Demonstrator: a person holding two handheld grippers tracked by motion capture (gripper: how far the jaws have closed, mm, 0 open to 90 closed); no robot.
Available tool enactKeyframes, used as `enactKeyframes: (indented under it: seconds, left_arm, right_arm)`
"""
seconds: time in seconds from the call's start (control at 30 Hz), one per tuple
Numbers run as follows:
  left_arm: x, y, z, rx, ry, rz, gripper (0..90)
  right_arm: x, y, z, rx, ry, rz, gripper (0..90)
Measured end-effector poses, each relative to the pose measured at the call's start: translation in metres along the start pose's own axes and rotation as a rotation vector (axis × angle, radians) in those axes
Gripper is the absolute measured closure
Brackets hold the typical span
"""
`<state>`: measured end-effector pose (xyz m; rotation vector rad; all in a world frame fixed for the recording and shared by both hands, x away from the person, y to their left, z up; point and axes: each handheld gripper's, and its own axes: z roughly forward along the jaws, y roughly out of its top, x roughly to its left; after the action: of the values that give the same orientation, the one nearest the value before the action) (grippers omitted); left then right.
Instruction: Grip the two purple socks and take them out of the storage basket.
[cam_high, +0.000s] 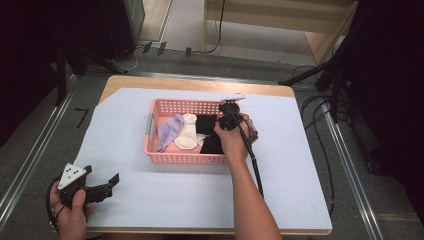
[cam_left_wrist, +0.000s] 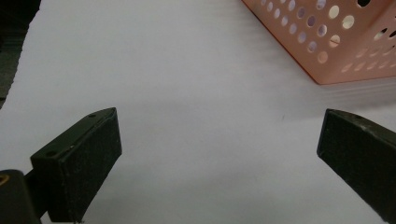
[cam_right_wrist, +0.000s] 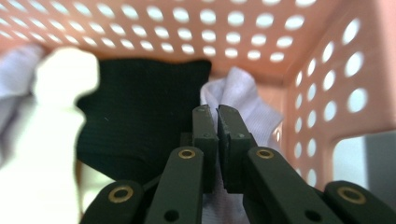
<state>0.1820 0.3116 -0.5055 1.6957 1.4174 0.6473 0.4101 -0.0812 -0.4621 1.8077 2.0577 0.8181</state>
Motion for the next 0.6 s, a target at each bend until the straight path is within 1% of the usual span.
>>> enactKeyframes:
  seconds: [0.03,0.1,0.13,0.17,0.2,0.23,0.27,0.37,0.4,0.43,0.47,0.5,0.57,0.6]
  left_arm:
    - [0.0,0.0,0.0,0.0,0.0,0.001,0.5]
    - [0.0,0.0,0.0,0.0,0.0,-0.002,0.5]
    - [0.0,0.0,0.0,0.0,0.0,-0.002,0.5]
    - [0.0,0.0,0.0,0.0,-0.001,-0.001,0.5]
    - [0.0,0.0,0.0,0.004,0.0,0.0,0.5]
    - [0.0,0.0,0.0,0.004,0.0,0.0,0.5]
    - [0.0,0.0,0.0,0.004,0.0,0.0,0.5]
    - [0.0,0.0,0.0,0.004,0.0,0.001,0.5]
    - [0.0,0.0,0.0,0.004,0.0,0.001,0.5]
    - [0.0,0.0,0.0,0.004,0.002,0.004,0.5]
    - [0.0,0.0,0.0,0.004,0.002,0.004,0.5]
    - [0.0,0.0,0.0,0.005,0.002,0.005,0.5]
    - [0.0,0.0,0.0,0.003,0.002,0.005,0.5]
    - [0.0,0.0,0.0,0.004,0.002,0.005,0.5]
  right_arm:
    - [0.0,-0.001,-0.005,-0.04,0.011,-0.008,87.9]
    - [0.0,-0.002,-0.009,-0.084,0.023,-0.016,88.0]
    - [0.0,-0.002,-0.009,-0.084,0.023,-0.016,88.0]
    - [0.0,-0.003,-0.012,-0.101,0.033,-0.012,88.0]
    - [0.0,-0.004,-0.016,-0.138,0.043,-0.016,88.0]
    - [0.0,-0.004,-0.016,-0.138,0.043,-0.016,88.0]
    - [-0.001,-0.006,-0.021,-0.172,0.063,-0.025,88.0]
    - [-0.001,-0.008,-0.027,-0.213,0.087,-0.038,88.1]
    - [-0.001,-0.008,-0.027,-0.213,0.087,-0.038,88.1]
    - [-0.001,-0.009,-0.031,-0.246,0.098,-0.053,88.2]
    - [0.0,-0.009,-0.034,-0.259,0.102,-0.055,88.2]
    - [0.0,-0.009,-0.034,-0.259,0.102,-0.055,88.2]
    - [-0.001,-0.009,-0.039,-0.293,0.116,-0.061,88.2]
    - [-0.002,-0.009,-0.041,-0.31,0.126,-0.054,88.3]
